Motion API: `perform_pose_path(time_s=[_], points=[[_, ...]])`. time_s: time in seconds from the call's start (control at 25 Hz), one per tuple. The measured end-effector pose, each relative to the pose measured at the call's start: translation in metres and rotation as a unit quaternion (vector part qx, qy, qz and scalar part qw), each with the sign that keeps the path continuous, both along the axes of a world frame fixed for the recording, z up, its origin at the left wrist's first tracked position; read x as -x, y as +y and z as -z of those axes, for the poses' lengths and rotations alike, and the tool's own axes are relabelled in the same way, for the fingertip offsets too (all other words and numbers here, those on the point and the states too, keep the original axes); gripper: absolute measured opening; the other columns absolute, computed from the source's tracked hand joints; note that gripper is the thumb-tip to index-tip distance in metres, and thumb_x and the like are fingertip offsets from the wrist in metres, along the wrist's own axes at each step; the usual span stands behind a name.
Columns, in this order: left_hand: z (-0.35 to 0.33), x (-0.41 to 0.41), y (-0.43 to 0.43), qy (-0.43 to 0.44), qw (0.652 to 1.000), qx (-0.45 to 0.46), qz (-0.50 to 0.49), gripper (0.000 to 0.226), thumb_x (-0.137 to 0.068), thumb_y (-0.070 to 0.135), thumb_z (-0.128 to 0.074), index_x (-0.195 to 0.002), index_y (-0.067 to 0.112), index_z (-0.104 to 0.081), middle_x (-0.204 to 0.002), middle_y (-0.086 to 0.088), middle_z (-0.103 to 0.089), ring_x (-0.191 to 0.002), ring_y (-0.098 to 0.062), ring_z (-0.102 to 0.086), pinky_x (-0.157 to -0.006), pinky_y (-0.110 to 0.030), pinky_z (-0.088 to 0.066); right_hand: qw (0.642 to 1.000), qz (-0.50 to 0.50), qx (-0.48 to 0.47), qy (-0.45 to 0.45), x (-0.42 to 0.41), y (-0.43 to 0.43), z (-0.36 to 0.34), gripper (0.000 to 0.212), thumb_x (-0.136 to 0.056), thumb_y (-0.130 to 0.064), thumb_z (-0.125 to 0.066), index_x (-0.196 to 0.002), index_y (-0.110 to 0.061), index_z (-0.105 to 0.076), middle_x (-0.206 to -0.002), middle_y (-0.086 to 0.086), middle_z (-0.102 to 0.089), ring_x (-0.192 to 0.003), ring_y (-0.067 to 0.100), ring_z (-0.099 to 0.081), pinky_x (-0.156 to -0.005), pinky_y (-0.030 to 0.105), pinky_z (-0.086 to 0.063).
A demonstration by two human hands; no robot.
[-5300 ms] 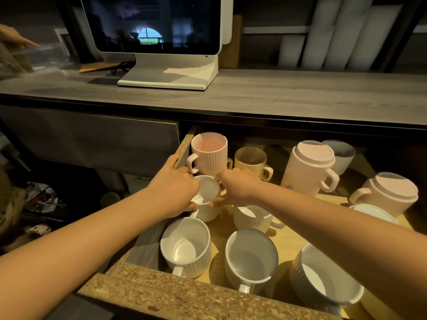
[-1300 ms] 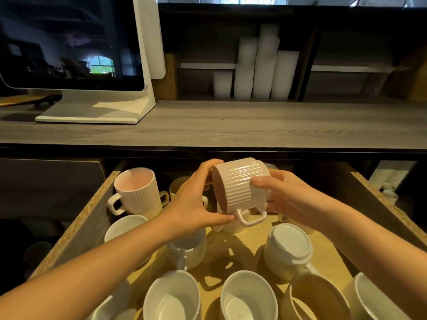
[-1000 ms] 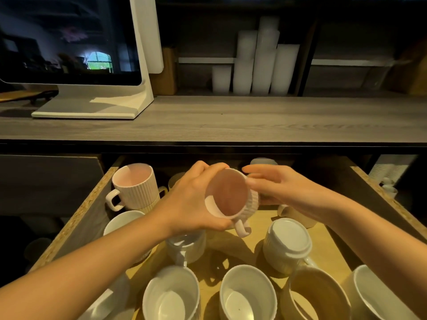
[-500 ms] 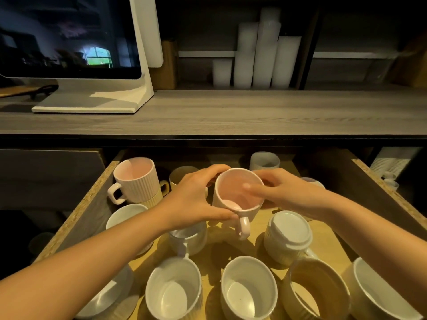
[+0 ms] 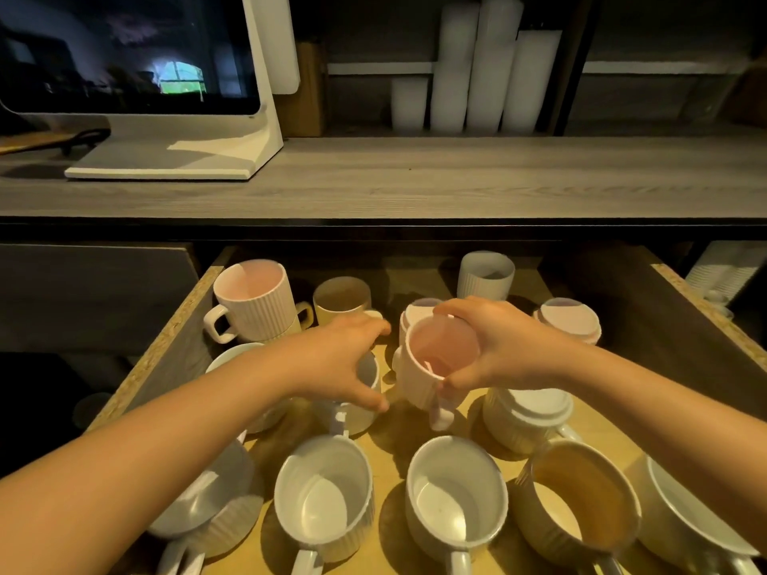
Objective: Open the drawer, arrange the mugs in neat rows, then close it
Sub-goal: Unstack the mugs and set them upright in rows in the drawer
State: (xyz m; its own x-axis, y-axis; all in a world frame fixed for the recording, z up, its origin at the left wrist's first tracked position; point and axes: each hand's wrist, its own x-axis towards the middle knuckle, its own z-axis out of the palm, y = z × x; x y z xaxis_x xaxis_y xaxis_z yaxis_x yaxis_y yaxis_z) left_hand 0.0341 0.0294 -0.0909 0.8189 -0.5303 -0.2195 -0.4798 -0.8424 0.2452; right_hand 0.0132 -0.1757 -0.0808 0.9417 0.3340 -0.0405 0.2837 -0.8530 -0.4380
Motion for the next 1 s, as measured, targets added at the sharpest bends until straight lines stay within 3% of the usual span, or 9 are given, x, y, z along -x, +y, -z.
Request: perform_pose_path(time_s=[0.16, 0.32, 0.76, 0.88, 1.0], points=[[0.008, 0.0, 0.009, -0.009, 0.995, -0.099, -0.001, 0.086, -0.075, 0.042, -0.072, -0.144, 0.03, -0.022, -0.151, 0.006, -0.026, -0.135, -0.018, -0.031, -0.105, -0.034, -0.04, 0.999, -0.005, 0.032, 0.028, -0.001, 0.002, 0.015, 0.079, -0.066, -0.041, -0.08, -0.134, -0.03, -0.041, -0.13, -0.006, -0.05, -0.102, 0.008, -0.047, -0.074, 0.018, -0.048], [0.013, -0.002, 0.008, -0.028, 0.996, -0.083, -0.006, 0.084, -0.075, 0.037, -0.073, -0.143, 0.032, -0.024, -0.147, 0.006, -0.032, -0.129, -0.018, -0.038, -0.097, -0.03, -0.046, 0.998, -0.003, 0.032, 0.049, -0.004, 0.002, 0.027, 0.081, -0.066, -0.042, -0.08, -0.135, -0.032, -0.039, -0.132, -0.006, -0.047, -0.107, 0.009, -0.047, -0.075, 0.017, -0.049], [0.013, -0.003, 0.007, -0.024, 0.996, -0.087, -0.005, 0.083, -0.073, 0.036, -0.076, -0.141, 0.032, -0.029, -0.143, 0.005, -0.035, -0.127, -0.019, -0.038, -0.101, -0.034, -0.045, 0.994, -0.035, 0.078, 0.068, 0.004, 0.006, 0.028, 0.083, -0.075, -0.041, -0.075, -0.14, -0.032, -0.026, -0.142, -0.005, -0.037, -0.115, 0.012, -0.047, -0.074, 0.016, -0.048], [0.01, -0.001, 0.006, -0.025, 0.995, -0.101, -0.001, 0.083, -0.075, 0.038, -0.072, -0.143, 0.032, -0.025, -0.148, 0.006, -0.031, -0.131, -0.019, -0.036, -0.102, -0.034, -0.043, 0.996, -0.027, 0.077, 0.038, 0.004, 0.0, 0.006, 0.072, -0.081, -0.036, -0.069, -0.142, -0.028, -0.031, -0.142, -0.002, -0.042, -0.121, 0.017, -0.049, -0.09, 0.024, -0.048], [0.005, 0.006, -0.008, -0.07, 0.993, -0.092, 0.019, 0.074, -0.08, 0.047, -0.063, -0.143, 0.03, -0.026, -0.15, 0.005, -0.031, -0.134, -0.017, -0.034, -0.107, -0.034, -0.038, 0.989, -0.023, 0.144, -0.015, 0.0, -0.012, -0.021, 0.052, -0.086, -0.03, -0.064, -0.134, -0.023, -0.046, -0.132, 0.0, -0.057, -0.114, 0.018, -0.058, -0.089, 0.03, -0.053]])
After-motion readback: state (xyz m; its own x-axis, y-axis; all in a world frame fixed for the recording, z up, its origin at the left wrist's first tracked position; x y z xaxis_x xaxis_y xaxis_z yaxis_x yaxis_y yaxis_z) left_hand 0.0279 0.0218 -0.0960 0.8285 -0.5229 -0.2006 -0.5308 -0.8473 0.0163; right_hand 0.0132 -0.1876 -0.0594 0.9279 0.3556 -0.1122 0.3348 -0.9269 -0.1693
